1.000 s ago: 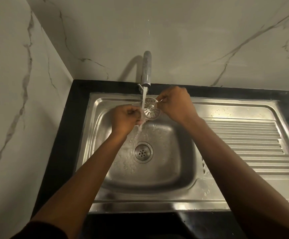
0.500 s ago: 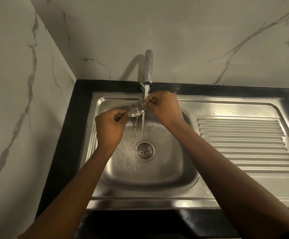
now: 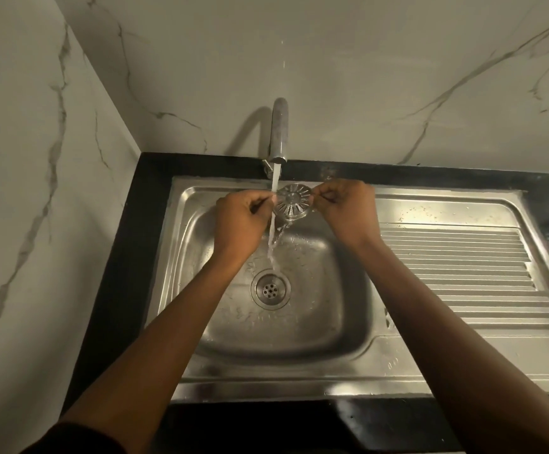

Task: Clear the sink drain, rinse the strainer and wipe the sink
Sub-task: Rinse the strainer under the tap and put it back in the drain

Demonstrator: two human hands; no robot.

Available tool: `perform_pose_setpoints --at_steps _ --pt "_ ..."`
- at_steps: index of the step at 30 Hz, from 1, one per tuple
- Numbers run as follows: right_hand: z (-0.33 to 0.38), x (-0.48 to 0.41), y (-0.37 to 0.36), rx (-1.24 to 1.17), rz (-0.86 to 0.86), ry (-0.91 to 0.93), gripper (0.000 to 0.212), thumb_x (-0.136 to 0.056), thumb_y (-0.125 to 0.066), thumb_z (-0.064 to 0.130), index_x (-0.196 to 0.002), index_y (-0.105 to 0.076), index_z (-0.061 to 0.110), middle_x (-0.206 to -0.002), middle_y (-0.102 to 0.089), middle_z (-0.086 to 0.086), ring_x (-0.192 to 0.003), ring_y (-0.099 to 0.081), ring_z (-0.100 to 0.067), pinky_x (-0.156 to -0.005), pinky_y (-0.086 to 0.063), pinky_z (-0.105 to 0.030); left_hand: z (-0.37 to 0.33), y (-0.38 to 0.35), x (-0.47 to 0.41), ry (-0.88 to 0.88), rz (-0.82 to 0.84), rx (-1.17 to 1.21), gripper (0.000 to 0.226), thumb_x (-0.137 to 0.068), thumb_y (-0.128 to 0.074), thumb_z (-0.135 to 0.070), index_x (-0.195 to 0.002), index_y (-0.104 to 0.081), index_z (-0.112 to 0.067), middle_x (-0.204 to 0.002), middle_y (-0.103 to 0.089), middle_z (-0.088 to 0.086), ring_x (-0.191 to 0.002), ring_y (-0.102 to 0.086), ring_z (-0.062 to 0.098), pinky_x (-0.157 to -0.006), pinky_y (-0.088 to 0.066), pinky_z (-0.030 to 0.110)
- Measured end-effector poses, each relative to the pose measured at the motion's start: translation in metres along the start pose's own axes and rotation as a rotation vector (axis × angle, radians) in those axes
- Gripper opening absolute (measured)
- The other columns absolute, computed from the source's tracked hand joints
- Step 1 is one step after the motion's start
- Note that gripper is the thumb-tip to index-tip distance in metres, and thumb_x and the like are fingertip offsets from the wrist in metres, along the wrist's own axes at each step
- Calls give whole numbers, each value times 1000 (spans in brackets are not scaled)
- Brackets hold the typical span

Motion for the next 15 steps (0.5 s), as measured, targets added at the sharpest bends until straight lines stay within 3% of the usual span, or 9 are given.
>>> perform_pose_setpoints --at_steps 4,9,13,15 --pt "7 0 -17 -30 37 11 7 -90 -79 12 -91 -84 17 -79 -78 14 -73 -74 2 -70 -54 -6 9 17 1 6 -9 -46 14 -97 -77 -18 -109 -84 -15 -96 -84 -4 -86 -79 7 -86 -66 36" --pt "27 -4 -41 -11 102 83 12 -91 -76 8 -92 -85 16 -85 -81 7 -73 -75 -4 -69 -54 -5 28 43 1 67 -55 -76 16 -97 -77 -16 -110 -84 -10 -97 -84 1 -86 -81 14 -86 -66 45" --pt "31 -7 -42 16 143 102 10 -92 -76 9 -89 -84 12 -85 -82 0 -75 -76 -13 -71 -58 -16 35 49 2 120 -47 -21 15 -95 -79 -16 -109 -84 -13 -95 -84 2 -84 -82 17 -85 -67 49" --pt "27 -9 -38 8 143 81 8 -92 -78 11 -94 -85 13 -90 -83 3 -77 -76 -7 -71 -56 -7 32 44 4 119 -21 -1 15 -93 -80 -16 -108 -84 -17 -90 -83 -6 -78 -81 12 -81 -68 48"
Point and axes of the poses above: each hand's wrist, its own x-axis away from the middle knuckle, its own y-axis out of the back of the hand, z = x × y, the point moved 1 cm from there along -x, towards the middle knuckle
